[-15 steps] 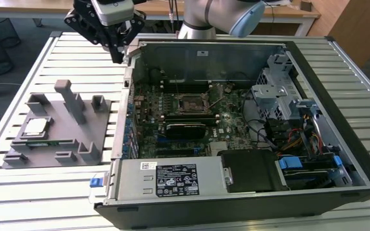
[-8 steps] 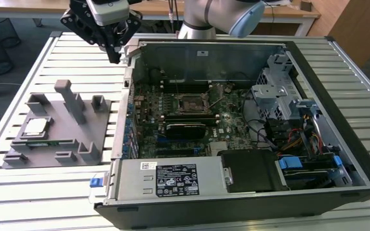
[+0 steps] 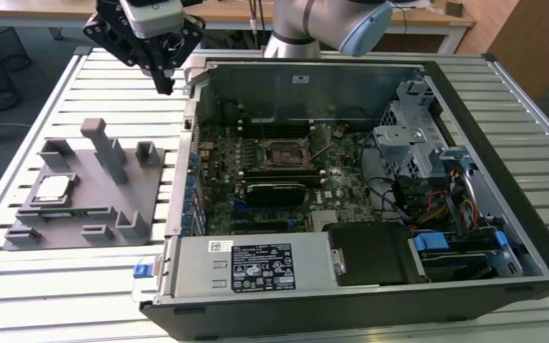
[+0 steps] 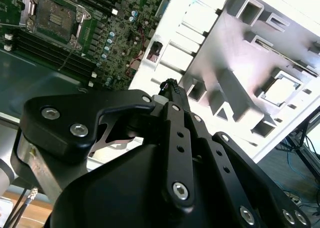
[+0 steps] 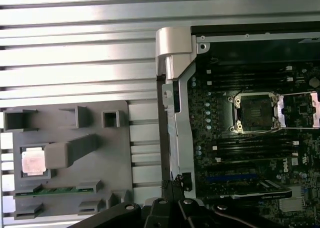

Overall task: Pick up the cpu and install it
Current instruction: 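Reach for the cpu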

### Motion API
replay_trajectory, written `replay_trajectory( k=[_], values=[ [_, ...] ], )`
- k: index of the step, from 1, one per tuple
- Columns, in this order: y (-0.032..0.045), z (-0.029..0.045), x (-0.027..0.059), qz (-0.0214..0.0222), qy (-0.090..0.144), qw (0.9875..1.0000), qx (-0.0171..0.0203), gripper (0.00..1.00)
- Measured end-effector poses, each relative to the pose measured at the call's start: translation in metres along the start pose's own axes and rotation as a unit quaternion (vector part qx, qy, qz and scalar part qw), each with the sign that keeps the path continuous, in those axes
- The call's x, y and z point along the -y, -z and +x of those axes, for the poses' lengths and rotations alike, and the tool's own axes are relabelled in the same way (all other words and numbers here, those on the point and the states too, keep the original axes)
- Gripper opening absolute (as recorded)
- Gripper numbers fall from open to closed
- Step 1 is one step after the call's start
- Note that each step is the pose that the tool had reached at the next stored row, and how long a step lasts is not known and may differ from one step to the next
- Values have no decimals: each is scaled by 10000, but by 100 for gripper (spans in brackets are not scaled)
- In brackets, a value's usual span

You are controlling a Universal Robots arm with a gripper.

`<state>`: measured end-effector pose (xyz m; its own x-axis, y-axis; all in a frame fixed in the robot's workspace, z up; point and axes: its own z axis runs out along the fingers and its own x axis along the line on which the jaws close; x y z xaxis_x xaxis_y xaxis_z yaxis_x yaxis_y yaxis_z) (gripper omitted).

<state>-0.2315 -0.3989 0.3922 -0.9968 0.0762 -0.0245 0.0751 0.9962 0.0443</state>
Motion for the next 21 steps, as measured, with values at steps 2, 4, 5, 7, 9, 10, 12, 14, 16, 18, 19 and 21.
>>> replay_trajectory(
  k=[2,4,5,7,9,10,12,14,16,18,19,21],
  values=[
    [0,19,2,0,0,10000,0,11],
    [1,40,3,0,0,10000,0,11],
    [1,51,4,0,0,10000,0,11],
    [1,78,6,0,0,10000,0,11],
    [1,103,8,0,0,10000,0,11],
    [1,116,9,0,0,10000,0,11],
    [2,141,11,0,0,10000,0,11],
    [2,166,13,0,0,10000,0,11],
    [3,190,14,0,0,10000,0,11],
    [3,213,16,0,0,10000,0,11],
    [3,224,17,0,0,10000,0,11],
    [4,246,19,0,0,10000,0,11]
  ],
)
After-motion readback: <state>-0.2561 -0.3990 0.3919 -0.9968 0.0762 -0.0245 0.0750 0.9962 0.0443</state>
